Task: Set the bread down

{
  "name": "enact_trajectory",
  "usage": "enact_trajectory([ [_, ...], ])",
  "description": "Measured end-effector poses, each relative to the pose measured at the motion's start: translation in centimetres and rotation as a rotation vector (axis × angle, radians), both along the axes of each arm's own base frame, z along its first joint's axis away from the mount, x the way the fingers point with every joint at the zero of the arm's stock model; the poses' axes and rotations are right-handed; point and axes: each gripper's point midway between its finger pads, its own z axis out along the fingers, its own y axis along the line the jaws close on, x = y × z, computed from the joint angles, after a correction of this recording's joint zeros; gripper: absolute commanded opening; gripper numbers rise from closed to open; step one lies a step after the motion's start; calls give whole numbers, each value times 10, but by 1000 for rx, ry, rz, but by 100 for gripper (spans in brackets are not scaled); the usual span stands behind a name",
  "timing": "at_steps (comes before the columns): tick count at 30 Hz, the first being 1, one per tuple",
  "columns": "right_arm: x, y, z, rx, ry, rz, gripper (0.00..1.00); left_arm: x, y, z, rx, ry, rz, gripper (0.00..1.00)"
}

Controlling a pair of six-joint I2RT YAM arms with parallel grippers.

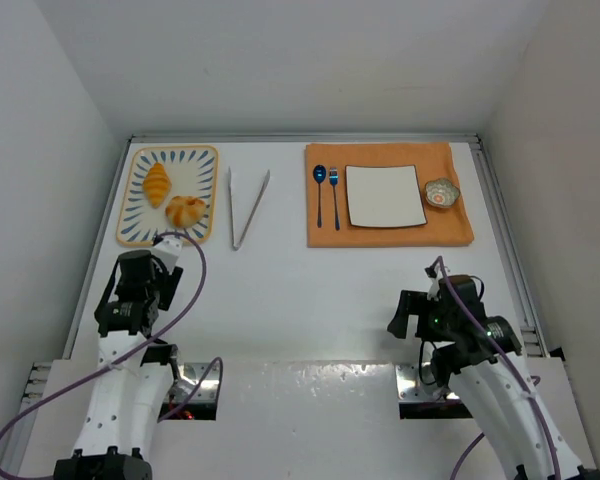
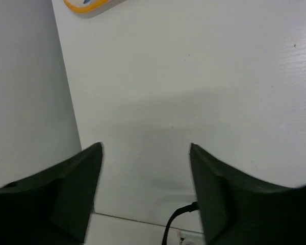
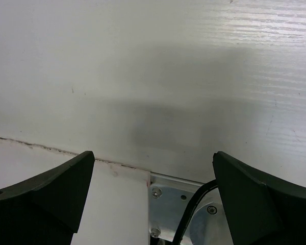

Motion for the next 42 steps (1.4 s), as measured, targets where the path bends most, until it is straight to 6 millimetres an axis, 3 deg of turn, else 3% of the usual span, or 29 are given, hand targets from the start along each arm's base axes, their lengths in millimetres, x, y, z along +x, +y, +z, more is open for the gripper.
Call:
enact_trajectory([
  [3, -1, 0, -2, -4, 14, 0, 99, 6, -1, 12, -10, -13, 1, 100],
  [6, -1, -1, -4, -12, 34, -1, 99, 24, -7, 42, -17, -25, -65, 100],
  [10, 8, -8, -7, -73, 70, -18, 99, 83, -35, 116, -87, -99, -206, 100],
  [12, 23, -13, 0, -116, 66, -30, 99, 135, -73, 165, -125, -156, -311, 100],
  [15, 60, -13, 20, -158, 22, -37, 99, 203, -143, 186, -170, -158, -435, 100],
  [17, 83, -10, 28, -168, -4, -36, 99, 237, -184, 155, -197, -83, -462, 100],
  [20, 100, -6, 30, -166, -9, -38, 99, 263, -224, 86, -241, 83, -434, 100],
  [22, 102, -5, 28, -163, -1, -43, 98, 267, -230, 41, -269, 182, -376, 100],
  [24, 103, -4, 27, -154, -5, -57, 97, 264, -226, 11, -296, 250, -302, 100],
  [35, 98, -5, 14, -154, 28, -77, 97, 275, -217, -6, -386, 145, -53, 100],
  [42, 101, -7, 12, -166, 24, -85, 97, 280, -193, -23, -407, 107, 75, 100],
])
